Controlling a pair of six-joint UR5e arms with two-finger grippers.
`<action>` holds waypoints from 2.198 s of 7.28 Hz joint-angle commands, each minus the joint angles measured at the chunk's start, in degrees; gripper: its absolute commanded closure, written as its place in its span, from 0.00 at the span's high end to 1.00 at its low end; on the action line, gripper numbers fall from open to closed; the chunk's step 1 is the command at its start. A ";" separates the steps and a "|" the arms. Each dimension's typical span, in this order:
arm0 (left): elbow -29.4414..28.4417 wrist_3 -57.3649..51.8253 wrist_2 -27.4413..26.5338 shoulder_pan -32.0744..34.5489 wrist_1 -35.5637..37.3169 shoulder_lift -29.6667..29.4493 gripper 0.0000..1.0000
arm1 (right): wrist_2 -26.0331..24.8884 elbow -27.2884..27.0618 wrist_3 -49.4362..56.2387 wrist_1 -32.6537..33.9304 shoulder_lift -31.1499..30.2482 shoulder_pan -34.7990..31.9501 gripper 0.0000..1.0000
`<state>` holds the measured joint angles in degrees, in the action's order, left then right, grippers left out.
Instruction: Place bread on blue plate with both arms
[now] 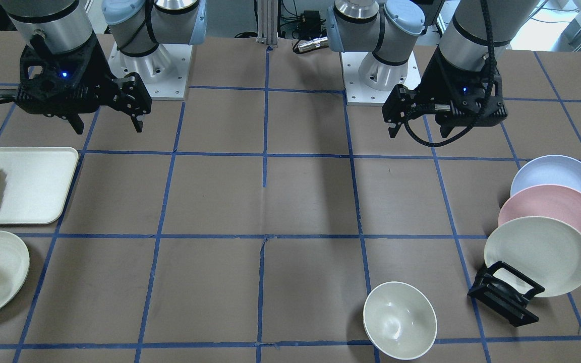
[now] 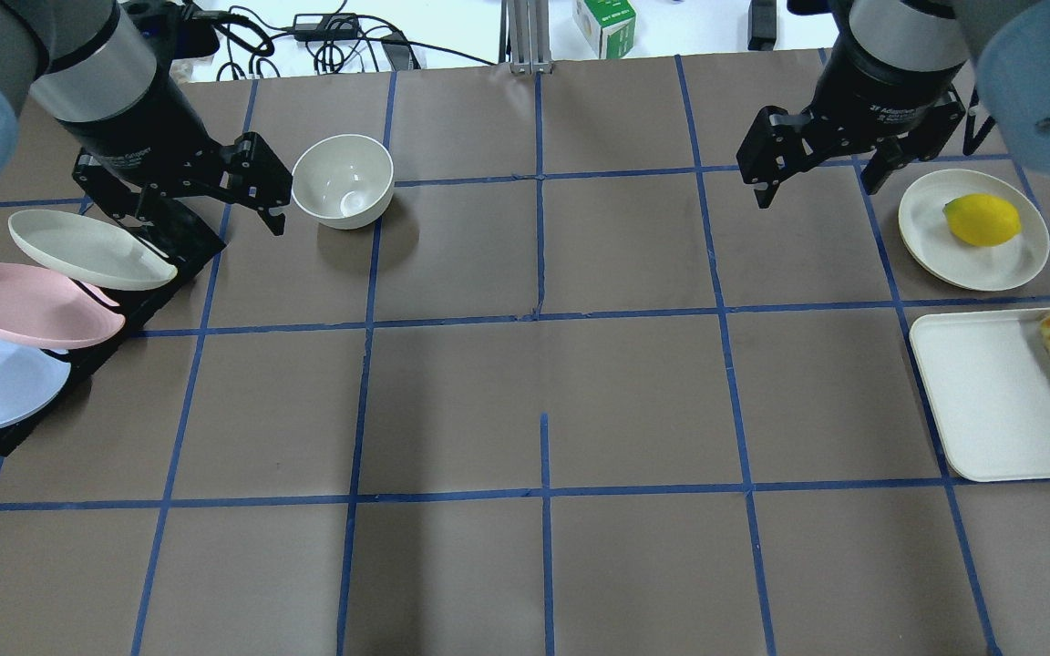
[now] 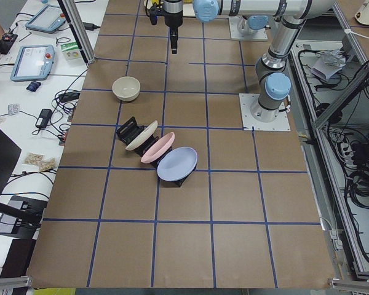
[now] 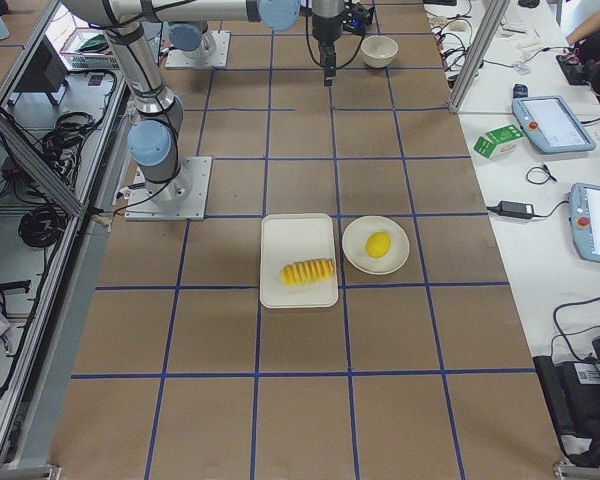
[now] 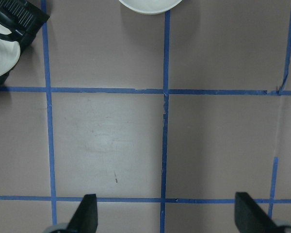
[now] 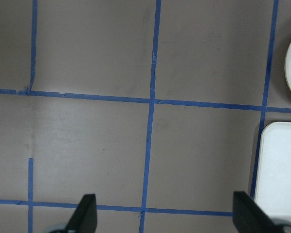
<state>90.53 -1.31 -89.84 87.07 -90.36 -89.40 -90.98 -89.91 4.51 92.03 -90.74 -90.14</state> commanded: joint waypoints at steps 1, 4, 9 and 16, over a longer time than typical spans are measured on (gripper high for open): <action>0.00 0.08 0.01 0.02 -0.16 0.10 1.00 | 0.02 -0.09 -0.12 -0.09 -0.06 -0.04 1.00; -0.09 -0.36 -0.16 -0.06 -0.16 0.37 1.00 | -0.16 -0.27 0.23 -0.18 0.12 0.23 1.00; -0.26 -0.88 -0.87 -7.07 -0.25 0.36 1.00 | -0.16 -0.36 0.14 -0.36 0.12 0.31 1.00; -1.42 -31.27 -4.91 -41.95 5.43 -1.56 1.00 | -0.86 -0.45 1.29 -0.53 0.12 1.37 1.00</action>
<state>88.31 -26.86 -94.89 51.49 -88.09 -90.31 -91.68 -90.32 5.41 91.52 -90.58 -89.25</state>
